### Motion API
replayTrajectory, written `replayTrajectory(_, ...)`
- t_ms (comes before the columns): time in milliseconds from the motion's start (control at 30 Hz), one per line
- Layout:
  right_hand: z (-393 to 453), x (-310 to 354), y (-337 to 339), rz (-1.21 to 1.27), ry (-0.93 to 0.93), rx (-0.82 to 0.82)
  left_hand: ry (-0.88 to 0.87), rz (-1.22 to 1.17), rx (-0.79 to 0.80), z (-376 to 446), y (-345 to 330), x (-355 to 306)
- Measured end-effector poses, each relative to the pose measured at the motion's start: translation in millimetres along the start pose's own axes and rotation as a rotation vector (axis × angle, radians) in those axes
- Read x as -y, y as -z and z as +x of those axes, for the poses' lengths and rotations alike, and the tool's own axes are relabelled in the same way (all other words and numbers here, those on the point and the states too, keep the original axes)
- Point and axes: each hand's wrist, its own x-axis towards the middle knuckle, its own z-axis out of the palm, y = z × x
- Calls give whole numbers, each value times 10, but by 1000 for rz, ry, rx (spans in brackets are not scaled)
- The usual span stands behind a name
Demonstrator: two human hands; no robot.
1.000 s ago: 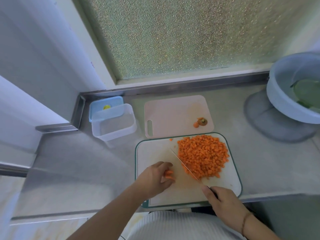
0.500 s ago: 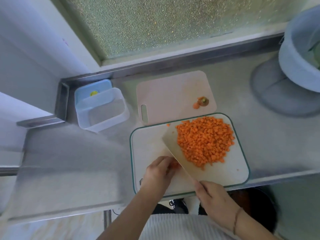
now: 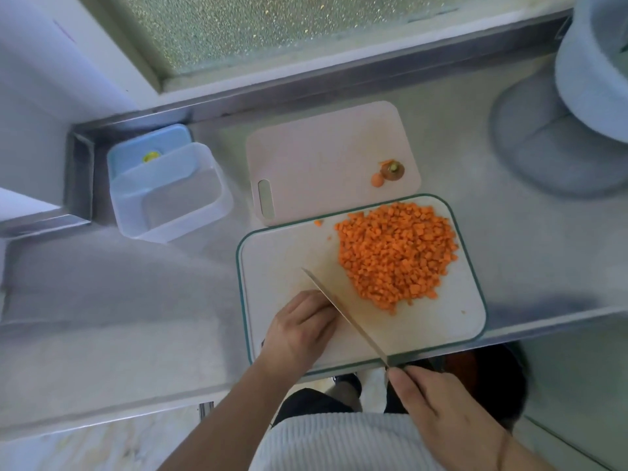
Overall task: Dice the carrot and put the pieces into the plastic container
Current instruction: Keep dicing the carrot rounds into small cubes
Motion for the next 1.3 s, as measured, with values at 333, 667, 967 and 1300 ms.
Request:
replayTrajectory(333, 257, 123, -101, 51, 70, -13, 42, -58, -19, 25, 12, 7)
replayTrajectory(667, 111, 199, 15, 56, 44, -30, 31, 14, -29, -50, 9, 2)
replayTrajectory(967, 296, 195, -138, -55, 93, -18, 72, -40, -39, -27, 19, 29)
replayTrajectory(1300, 128, 98, -120, 3, 81, -15, 24, -4, 0, -118, 74, 14)
